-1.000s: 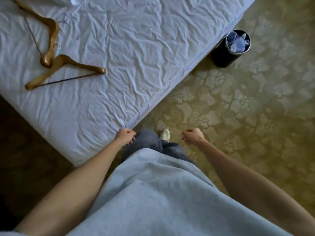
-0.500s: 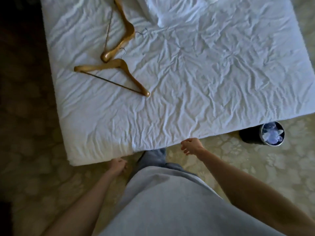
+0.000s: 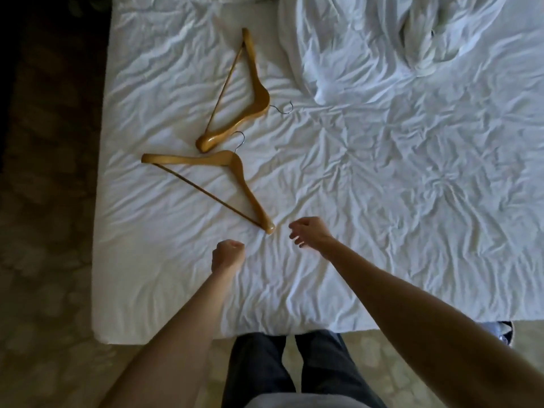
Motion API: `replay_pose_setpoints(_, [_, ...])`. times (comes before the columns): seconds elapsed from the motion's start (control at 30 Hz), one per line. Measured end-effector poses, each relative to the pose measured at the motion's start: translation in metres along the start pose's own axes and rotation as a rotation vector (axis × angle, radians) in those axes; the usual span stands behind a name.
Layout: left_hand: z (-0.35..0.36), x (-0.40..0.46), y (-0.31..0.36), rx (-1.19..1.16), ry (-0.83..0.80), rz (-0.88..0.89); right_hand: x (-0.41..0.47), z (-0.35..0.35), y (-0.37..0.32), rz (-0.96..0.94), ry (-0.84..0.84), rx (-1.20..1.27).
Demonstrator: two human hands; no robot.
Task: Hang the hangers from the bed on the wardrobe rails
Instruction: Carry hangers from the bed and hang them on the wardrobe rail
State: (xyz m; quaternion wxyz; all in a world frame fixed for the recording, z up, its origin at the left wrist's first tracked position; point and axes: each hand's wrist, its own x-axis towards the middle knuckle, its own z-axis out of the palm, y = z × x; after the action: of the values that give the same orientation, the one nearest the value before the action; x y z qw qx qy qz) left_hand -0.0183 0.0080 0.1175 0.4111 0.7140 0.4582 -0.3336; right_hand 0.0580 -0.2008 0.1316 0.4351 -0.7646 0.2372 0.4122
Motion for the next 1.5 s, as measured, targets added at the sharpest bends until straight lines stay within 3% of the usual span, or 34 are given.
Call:
replay_pose_setpoints(0.17, [0.018, 0.058, 0.083, -0.07, 0.179, 0.01, 0.114, 0.004, -0.102, -0.141, -0.022, -0.05])
replay_pose_setpoints(0.33, [0.042, 0.131, 0.121, -0.072, 0.282, 0.006, 0.222, 0.024, -0.178, -0.2, 0.12, 0.039])
replay_pose_setpoints(0.6, [0.058, 0.192, 0.13, 0.134, 0.399, 0.118, 0.335, 0.069, -0.235, -0.059, 0.007, 0.382])
replay_pose_setpoints(0.73, [0.045, 0.194, 0.11, 0.073, 0.35, 0.24, 0.355, 0.086, -0.249, -0.035, 0.057, 0.46])
replay_pose_setpoints(0.9, [0.035, 0.154, 0.057, -0.058, 0.294, 0.3, 0.314, 0.064, -0.25, -0.068, 0.194, 0.446])
replay_pose_setpoints(1.07, [0.012, 0.103, 0.027, -0.236, 0.346, 0.151, 0.231, 0.01, -0.208, -0.209, 0.323, 0.393])
replay_pose_setpoints(1.17, [-0.005, 0.067, 0.03, -0.348, 0.326, 0.058, 0.16, -0.006, -0.175, -0.339, 0.333, 0.21])
replay_pose_setpoints(1.27, [-0.023, 0.025, 0.04, -0.438, 0.295, 0.072, 0.079, -0.011, -0.145, -0.406, 0.352, 0.051])
replay_pose_setpoints(1.5, [-0.055, -0.084, 0.047, -0.661, 0.242, 0.121, -0.091, -0.007, -0.101, -0.509, 0.195, -0.007])
